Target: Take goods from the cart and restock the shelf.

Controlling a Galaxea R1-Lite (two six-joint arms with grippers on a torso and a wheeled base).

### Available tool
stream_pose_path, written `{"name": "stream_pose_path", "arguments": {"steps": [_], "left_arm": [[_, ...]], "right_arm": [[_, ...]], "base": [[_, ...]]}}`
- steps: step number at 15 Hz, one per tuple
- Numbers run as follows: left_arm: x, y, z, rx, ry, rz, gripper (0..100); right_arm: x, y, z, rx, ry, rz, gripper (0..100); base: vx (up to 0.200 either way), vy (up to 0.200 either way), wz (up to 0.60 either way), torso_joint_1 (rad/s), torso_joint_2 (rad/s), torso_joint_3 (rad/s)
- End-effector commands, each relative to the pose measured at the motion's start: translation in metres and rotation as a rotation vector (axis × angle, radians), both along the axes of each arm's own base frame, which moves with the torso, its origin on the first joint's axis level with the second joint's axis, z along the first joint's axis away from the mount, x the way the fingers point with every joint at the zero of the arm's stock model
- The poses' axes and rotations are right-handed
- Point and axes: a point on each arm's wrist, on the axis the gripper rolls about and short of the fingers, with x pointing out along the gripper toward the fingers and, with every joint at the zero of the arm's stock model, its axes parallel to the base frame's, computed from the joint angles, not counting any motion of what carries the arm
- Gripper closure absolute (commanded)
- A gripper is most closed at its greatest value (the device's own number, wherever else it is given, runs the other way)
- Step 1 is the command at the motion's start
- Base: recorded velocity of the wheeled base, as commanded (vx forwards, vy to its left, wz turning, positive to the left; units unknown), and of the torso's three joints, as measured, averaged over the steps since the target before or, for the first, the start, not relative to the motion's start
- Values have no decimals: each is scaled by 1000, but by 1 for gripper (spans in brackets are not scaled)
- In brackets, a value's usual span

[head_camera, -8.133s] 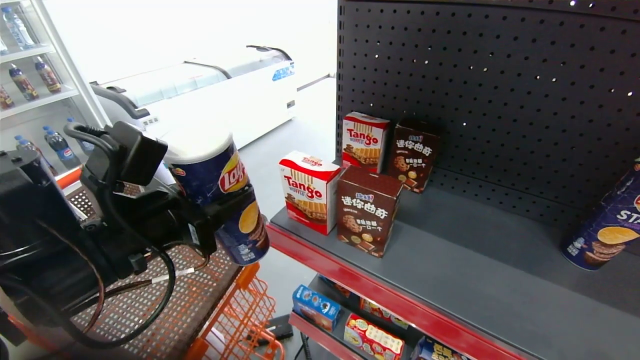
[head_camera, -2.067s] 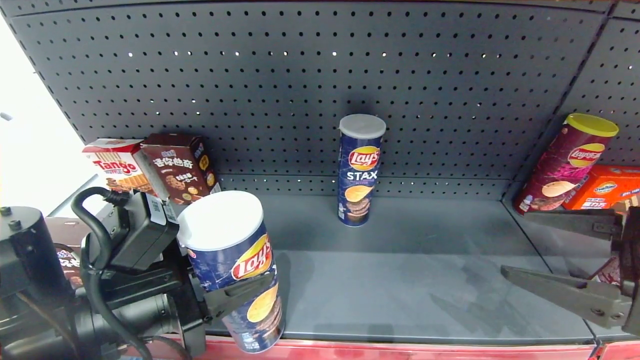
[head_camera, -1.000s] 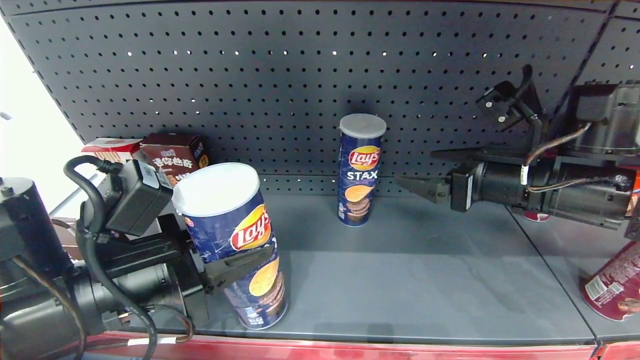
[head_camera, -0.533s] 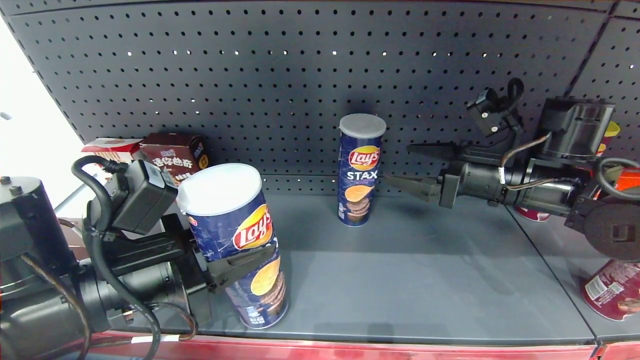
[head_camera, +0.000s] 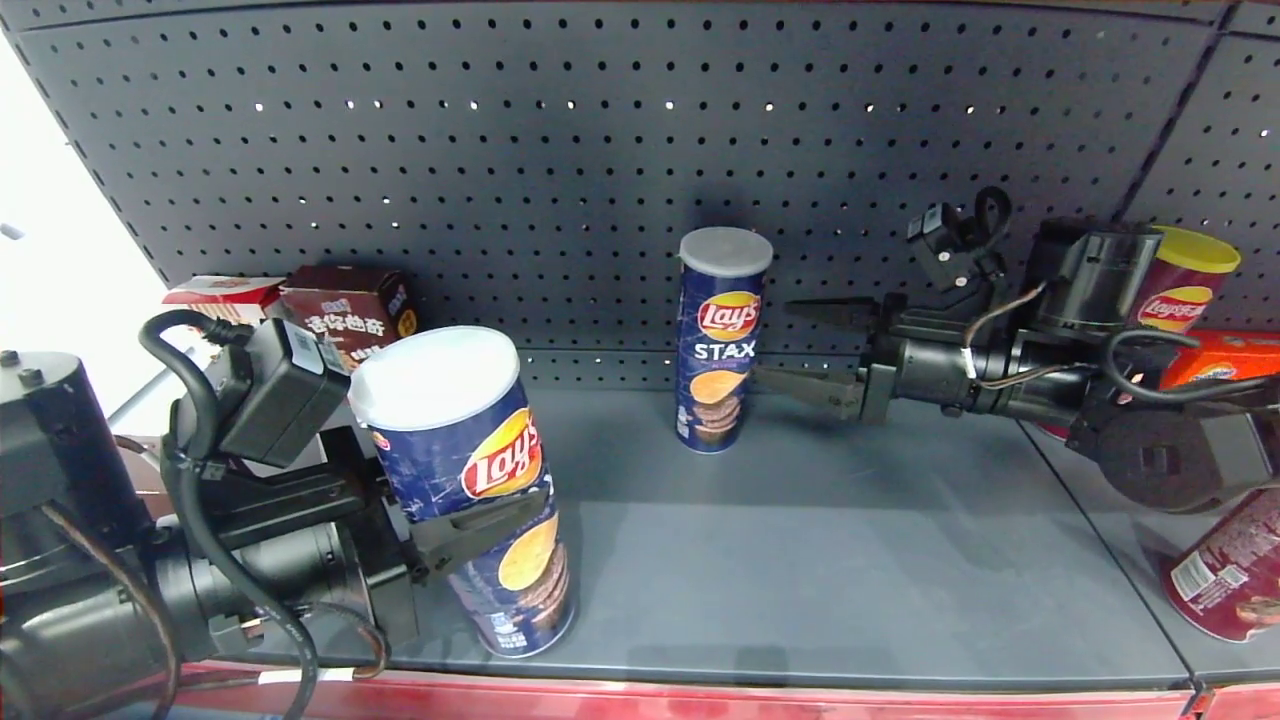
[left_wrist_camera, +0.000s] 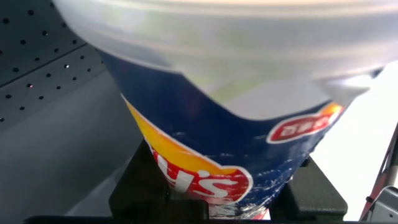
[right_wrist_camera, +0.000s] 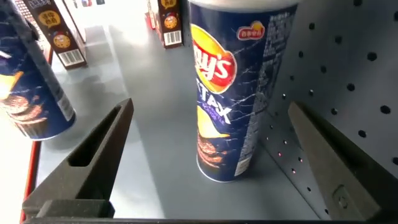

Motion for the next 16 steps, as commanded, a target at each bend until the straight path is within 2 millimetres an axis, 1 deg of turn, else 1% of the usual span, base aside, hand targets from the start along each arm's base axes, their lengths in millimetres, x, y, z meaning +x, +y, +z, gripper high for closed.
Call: {"name": "stream_pose_path", "arguments": {"steps": [1, 3, 7, 11, 16], "left_arm": [[0, 0, 0, 0, 0, 1, 100], [1, 0, 2, -3, -7, 3, 100], [3, 2, 6, -9, -19, 14, 100], [5, 1, 4, -6, -12, 17, 100], [7, 0, 7, -9, -19, 15, 100]], "right_arm": [[8, 3, -6, -5, 12, 2, 0], [19, 8, -15, -9, 22, 14, 0], [32, 12, -26, -13, 32, 13, 0], [42, 16, -39, -22, 56, 30, 0], [52, 23, -49, -25, 66, 50, 0]], "base": [[0, 0, 0, 0, 0, 0], [0, 0, 0, 0, 0, 0], [0, 0, 0, 0, 0, 0], [0, 0, 0, 0, 0, 0], [0, 0, 0, 0, 0, 0]]}}
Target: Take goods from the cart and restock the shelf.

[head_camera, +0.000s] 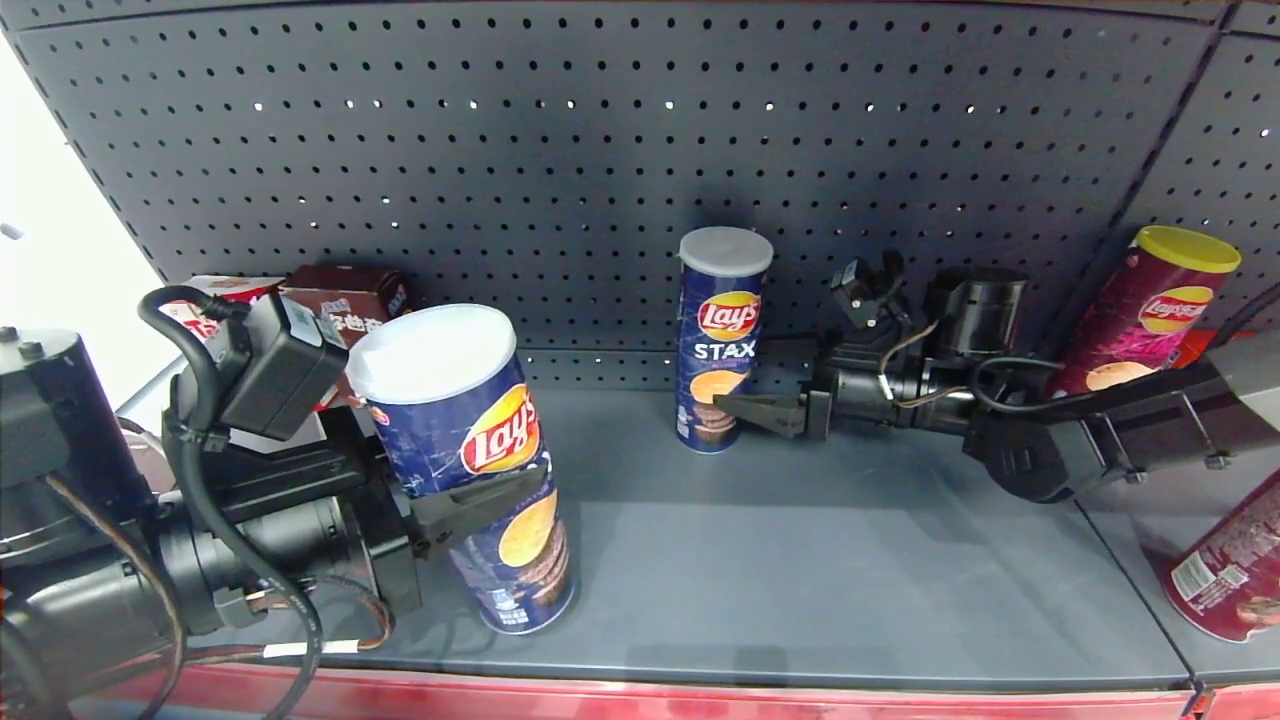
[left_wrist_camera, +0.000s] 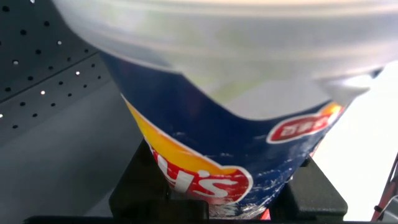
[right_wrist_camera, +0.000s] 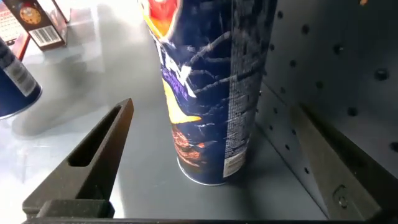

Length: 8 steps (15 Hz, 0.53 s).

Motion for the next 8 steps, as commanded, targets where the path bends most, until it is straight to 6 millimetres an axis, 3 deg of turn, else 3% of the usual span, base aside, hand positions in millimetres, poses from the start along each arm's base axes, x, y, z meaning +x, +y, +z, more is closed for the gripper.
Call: {"name": "stream_pose_path", "arguments": {"steps": [1, 8], "left_arm": [[1, 0, 1, -2, -4, 1, 100], [1, 0, 2, -3, -7, 4, 100]], "right_arm": [[5, 5, -10, -6, 18, 20, 0], [15, 22, -21, -8, 22, 52, 0]], "base": [[0, 0, 0, 0, 0, 0], [0, 0, 0, 0, 0, 0]]}}
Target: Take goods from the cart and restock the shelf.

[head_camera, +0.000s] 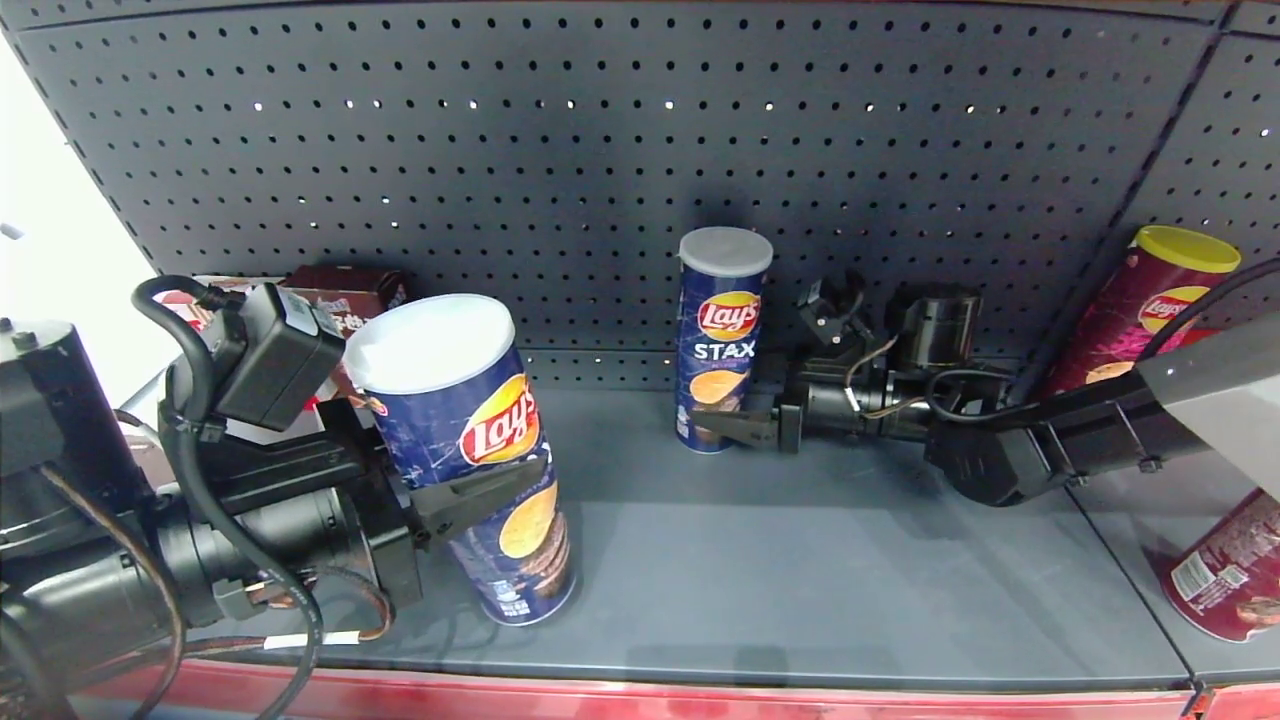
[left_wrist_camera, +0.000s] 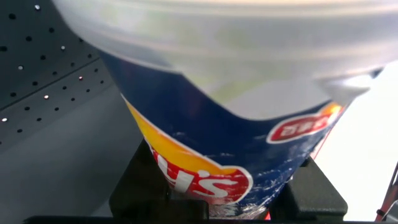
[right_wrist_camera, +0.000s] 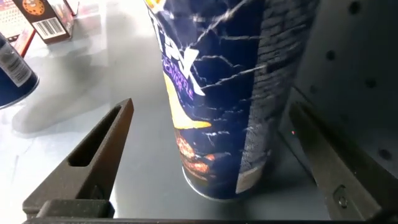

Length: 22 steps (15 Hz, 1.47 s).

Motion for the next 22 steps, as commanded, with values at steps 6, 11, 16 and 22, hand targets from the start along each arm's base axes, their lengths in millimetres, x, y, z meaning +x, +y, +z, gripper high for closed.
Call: {"name": "stream_pose_path", "arguments": {"steps": [6, 11, 16, 22], "left_arm": [[0, 0, -2, 3, 6, 1, 100], [3, -1, -4, 8, 16, 3, 100], [2, -1, -4, 9, 16, 2, 100], [0, 0, -4, 10, 8, 2, 100]], "right_arm": [[13, 19, -13, 6, -7, 24, 0], [19, 29, -15, 13, -21, 29, 100], [16, 29, -12, 16, -27, 29, 100], [-31, 15, 17, 19, -43, -15, 100]], "base": [[0, 0, 0, 0, 0, 0], [0, 0, 0, 0, 0, 0], [0, 0, 0, 0, 0, 0], [0, 0, 0, 0, 0, 0]]}}
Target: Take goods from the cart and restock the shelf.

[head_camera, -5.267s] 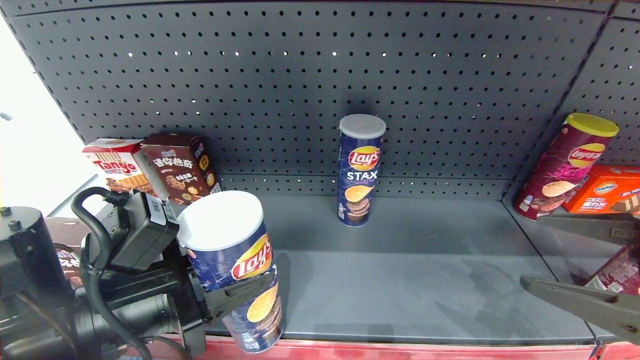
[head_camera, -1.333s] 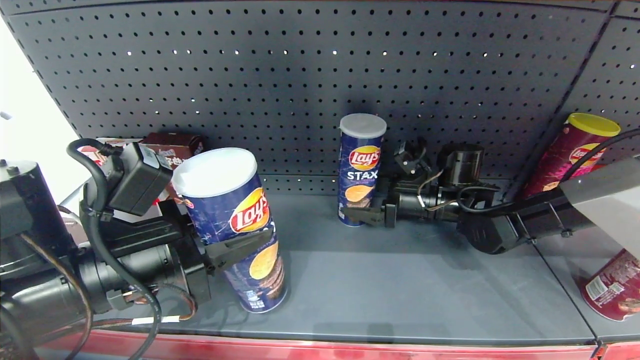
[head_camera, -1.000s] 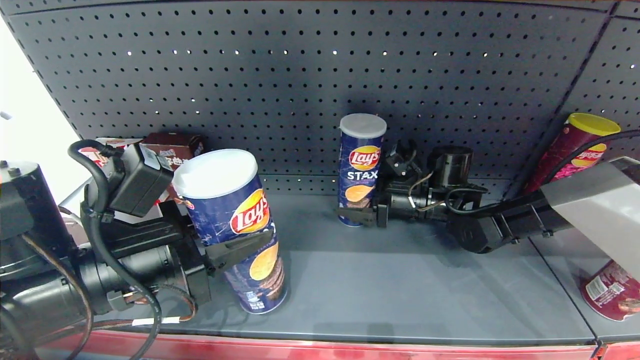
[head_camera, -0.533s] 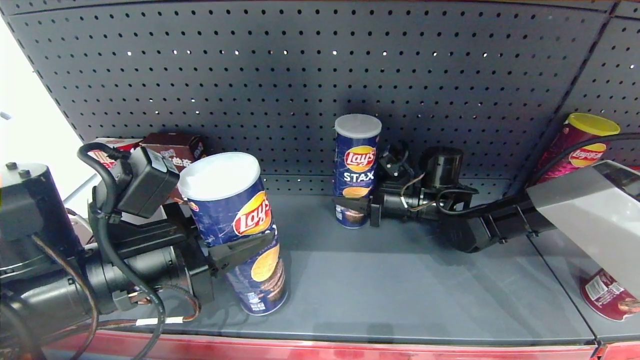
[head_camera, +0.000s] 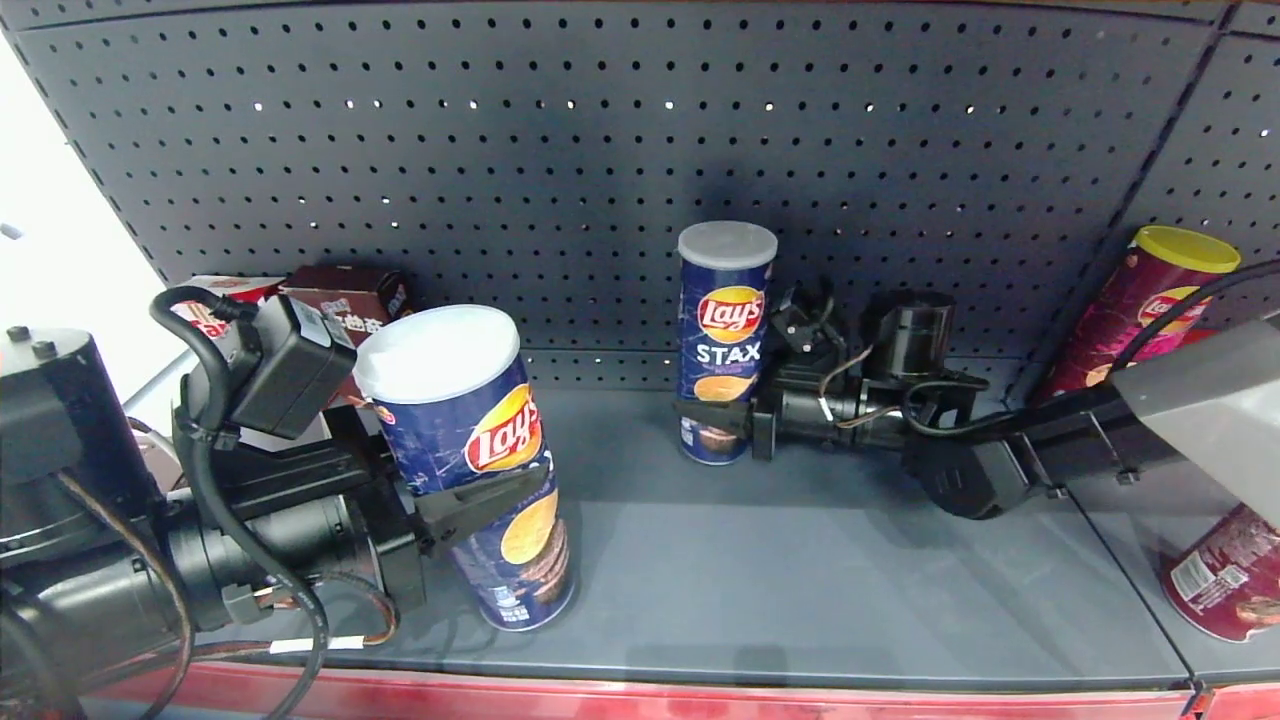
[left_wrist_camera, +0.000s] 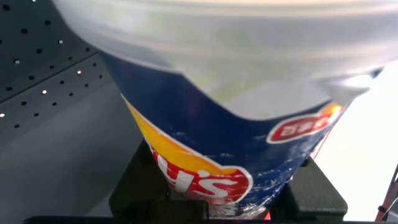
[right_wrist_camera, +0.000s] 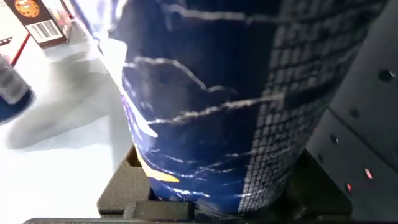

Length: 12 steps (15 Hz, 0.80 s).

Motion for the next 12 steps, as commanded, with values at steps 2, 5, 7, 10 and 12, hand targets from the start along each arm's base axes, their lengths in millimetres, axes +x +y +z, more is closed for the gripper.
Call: {"name": "stream_pose_path", "arguments": {"steps": [2, 5, 7, 10, 12], "left_arm": [[-1, 0, 1, -2, -2, 0, 100], [-1, 0, -1, 3, 1, 1, 100], [-2, 1, -1, 3, 0, 8, 100], [-3, 2, -1, 0, 0, 9, 100], [-3, 2, 0, 0, -2, 19, 100]], "right_arm": [[-51, -12, 4, 16, -32, 17, 100], [-85, -12, -18, -1, -1, 6, 100], [-105, -9, -31, -7, 5, 15, 100], [-119, -2, -42, -17, 25, 22, 100], [-122, -2, -45, -27, 36, 26, 100]], "base": [[0, 0, 0, 0, 0, 0], [0, 0, 0, 0, 0, 0], [0, 0, 0, 0, 0, 0], [0, 0, 0, 0, 0, 0], [0, 0, 0, 0, 0, 0]]}}
